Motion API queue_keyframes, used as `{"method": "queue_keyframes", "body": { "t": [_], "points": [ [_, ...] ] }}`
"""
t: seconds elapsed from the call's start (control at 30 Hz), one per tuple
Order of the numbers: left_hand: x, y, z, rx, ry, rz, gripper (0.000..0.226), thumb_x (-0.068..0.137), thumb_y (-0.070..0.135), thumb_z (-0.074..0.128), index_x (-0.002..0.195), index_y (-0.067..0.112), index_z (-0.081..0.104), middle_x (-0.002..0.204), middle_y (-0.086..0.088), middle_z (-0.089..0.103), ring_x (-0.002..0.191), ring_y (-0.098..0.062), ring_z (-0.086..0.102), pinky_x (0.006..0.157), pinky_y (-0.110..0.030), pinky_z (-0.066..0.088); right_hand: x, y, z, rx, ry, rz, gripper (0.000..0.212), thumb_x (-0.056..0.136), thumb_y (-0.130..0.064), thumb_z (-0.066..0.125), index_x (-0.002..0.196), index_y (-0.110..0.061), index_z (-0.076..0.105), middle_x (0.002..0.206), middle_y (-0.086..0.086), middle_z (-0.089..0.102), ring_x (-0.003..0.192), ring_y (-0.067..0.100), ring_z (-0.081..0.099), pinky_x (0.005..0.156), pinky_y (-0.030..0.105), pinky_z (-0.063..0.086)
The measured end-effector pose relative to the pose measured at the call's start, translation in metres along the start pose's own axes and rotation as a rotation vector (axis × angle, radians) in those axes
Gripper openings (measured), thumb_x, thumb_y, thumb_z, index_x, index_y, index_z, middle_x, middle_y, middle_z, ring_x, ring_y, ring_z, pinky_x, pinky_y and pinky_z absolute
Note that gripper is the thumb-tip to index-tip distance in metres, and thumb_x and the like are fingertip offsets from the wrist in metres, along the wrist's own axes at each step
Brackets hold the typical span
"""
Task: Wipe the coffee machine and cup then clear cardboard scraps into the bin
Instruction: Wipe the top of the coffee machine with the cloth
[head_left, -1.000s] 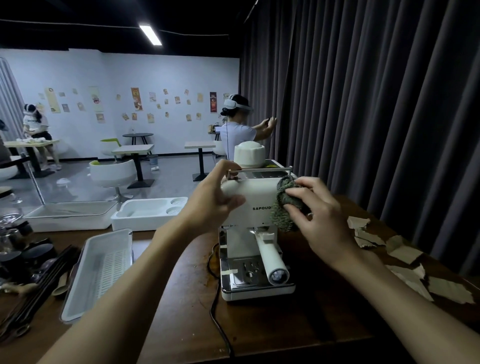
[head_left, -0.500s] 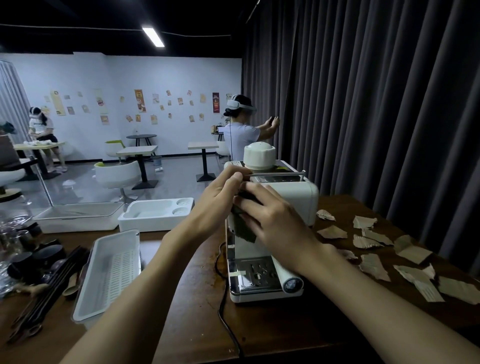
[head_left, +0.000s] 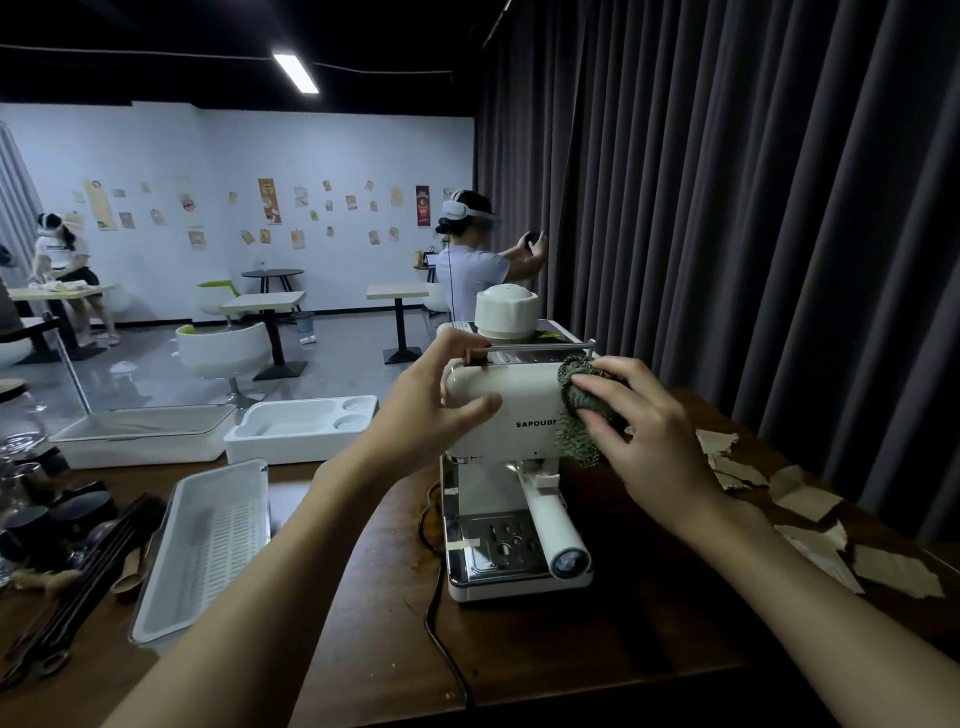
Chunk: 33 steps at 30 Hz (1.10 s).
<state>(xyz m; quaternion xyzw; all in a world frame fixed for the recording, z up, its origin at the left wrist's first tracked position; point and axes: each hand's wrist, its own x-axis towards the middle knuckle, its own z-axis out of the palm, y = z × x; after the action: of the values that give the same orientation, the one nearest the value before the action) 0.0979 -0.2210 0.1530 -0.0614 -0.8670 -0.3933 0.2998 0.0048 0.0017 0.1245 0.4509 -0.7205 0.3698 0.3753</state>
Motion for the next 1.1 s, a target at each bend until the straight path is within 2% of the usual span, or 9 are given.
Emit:
{"method": "queue_keyframes", "body": {
  "t": [0.17,0.27,0.37,0.5,0.6,0.73,0.9,1.0,1.1],
  "points": [
    [0.001,0.008,0.005,0.051,0.04,-0.006,0.042,0.088,0.02,0.073,0.12,0.034,0.049,0.121,0.011,0.059,0.107,-0.017,0.062,0.079,-0.021,0.056,-0.007,0.003,-0.014,-0.008,0.024,0.099,0.031,0.082,0.005,0.07,0.113,0.001,0.068,0.114,0.012,0.059,0.109,0.018,0.055,0.099,0.014,0.037],
    [-0.003,0.024,0.014,0.144,0.028,-0.009,0.057,0.088,0.02,0.071,0.137,0.031,0.043,0.14,0.001,0.045,0.122,-0.025,0.054,0.094,-0.035,0.052,-0.015,0.008,-0.023,-0.003,0.044,0.147,0.03,0.082,0.003,0.07,0.112,-0.001,0.068,0.11,0.009,0.059,0.105,0.016,0.055,0.095,0.007,0.036],
    [-0.009,0.052,0.031,0.399,0.148,0.078,0.063,0.088,0.024,0.068,0.144,0.031,0.04,0.15,-0.003,0.034,0.138,-0.026,0.037,0.112,-0.047,0.038,-0.025,0.016,-0.032,0.029,0.042,0.204,0.029,0.082,0.001,0.071,0.11,-0.004,0.069,0.107,0.006,0.058,0.102,0.011,0.054,0.092,0.006,0.037],
    [-0.02,0.087,0.067,0.253,0.107,0.191,0.025,0.09,0.017,0.065,0.115,0.021,0.064,0.12,0.006,0.057,0.109,-0.013,0.055,0.09,-0.033,0.05,-0.051,0.035,-0.043,0.051,-0.081,0.339,0.027,0.083,-0.003,0.072,0.109,-0.008,0.069,0.105,0.0,0.057,0.099,0.009,0.053,0.085,0.001,0.033],
    [-0.031,0.1,0.104,0.226,-0.006,0.184,0.013,0.09,0.013,0.063,0.1,0.019,0.068,0.101,0.005,0.062,0.09,-0.012,0.06,0.075,-0.027,0.052,-0.079,0.052,-0.048,0.057,-0.234,0.475,0.027,0.083,-0.007,0.072,0.109,-0.013,0.069,0.107,-0.002,0.056,0.105,0.014,0.054,0.088,0.018,0.039],
    [-0.048,0.096,0.145,0.173,-0.101,0.094,0.015,0.087,0.008,0.062,0.094,0.02,0.068,0.078,0.016,0.056,0.069,0.0,0.054,0.062,-0.008,0.038,-0.111,0.064,-0.045,0.066,-0.381,0.574,0.027,0.084,-0.008,0.072,0.109,-0.016,0.068,0.107,-0.002,0.054,0.109,0.019,0.052,0.09,0.029,0.042],
    [-0.074,0.072,0.178,0.145,-0.166,-0.033,0.018,0.089,0.012,0.063,0.097,0.027,0.067,0.085,0.015,0.065,0.073,0.005,0.059,0.062,-0.008,0.043,-0.129,0.067,-0.036,0.178,-0.465,0.61,0.037,0.086,-0.016,0.073,0.122,-0.015,0.064,0.122,-0.001,0.052,0.113,0.014,0.051,0.093,0.03,0.043],
    [-0.096,0.049,0.192,0.165,-0.236,-0.17,0.017,0.088,0.015,0.063,0.099,0.026,0.068,0.088,0.009,0.068,0.079,-0.001,0.062,0.068,-0.025,0.052,-0.141,0.069,-0.041,0.224,-0.501,0.699,0.037,0.087,-0.014,0.072,0.123,-0.016,0.063,0.121,-0.004,0.047,0.096,0.016,0.061,0.084,0.032,0.055],
    [-0.116,0.034,0.213,0.157,-0.319,-0.265,0.016,0.087,0.015,0.062,0.094,0.029,0.065,0.086,0.008,0.069,0.083,-0.01,0.065,0.075,-0.033,0.053,-0.16,0.075,-0.054,0.185,-0.51,0.731,0.031,0.089,-0.015,0.069,0.119,-0.017,0.065,0.113,-0.004,0.052,0.082,0.012,0.063,0.066,0.013,0.05]
  ]
}}
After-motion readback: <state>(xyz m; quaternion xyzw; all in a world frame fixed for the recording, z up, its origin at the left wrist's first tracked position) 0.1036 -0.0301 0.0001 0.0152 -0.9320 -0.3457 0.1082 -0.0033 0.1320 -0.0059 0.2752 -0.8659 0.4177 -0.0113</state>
